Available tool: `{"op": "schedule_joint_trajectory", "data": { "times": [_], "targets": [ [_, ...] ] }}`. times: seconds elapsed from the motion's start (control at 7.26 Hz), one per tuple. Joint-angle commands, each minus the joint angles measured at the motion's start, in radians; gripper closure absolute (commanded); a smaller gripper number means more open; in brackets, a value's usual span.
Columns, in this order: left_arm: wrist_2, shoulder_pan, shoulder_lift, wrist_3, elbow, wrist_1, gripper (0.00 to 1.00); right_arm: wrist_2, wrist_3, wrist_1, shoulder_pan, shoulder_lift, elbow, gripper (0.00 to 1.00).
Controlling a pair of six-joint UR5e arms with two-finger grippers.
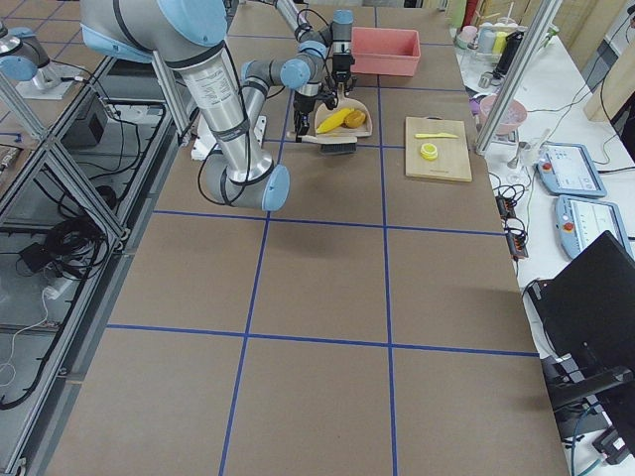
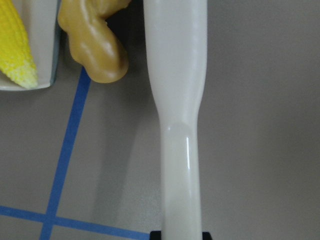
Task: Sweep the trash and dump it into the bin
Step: 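Draw the brush back beside the ginger root with the right gripper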
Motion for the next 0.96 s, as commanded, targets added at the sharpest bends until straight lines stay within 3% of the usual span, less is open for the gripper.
{"op": "schedule_joint_trajectory", "data": {
  "times": [0.0, 0.83],
  "targets": [
    [0.002, 0.000, 0.001, 0.000, 0.000, 0.001, 0.74, 0.003, 0.009, 0.102, -0.001, -0.054, -0.002, 1.00],
    [0.002, 0.000, 0.000, 0.000, 0.002, 0.001, 0.74, 0.043, 0.020, 0.118, -0.030, 0.030, -0.034, 1.00]
  ]
}}
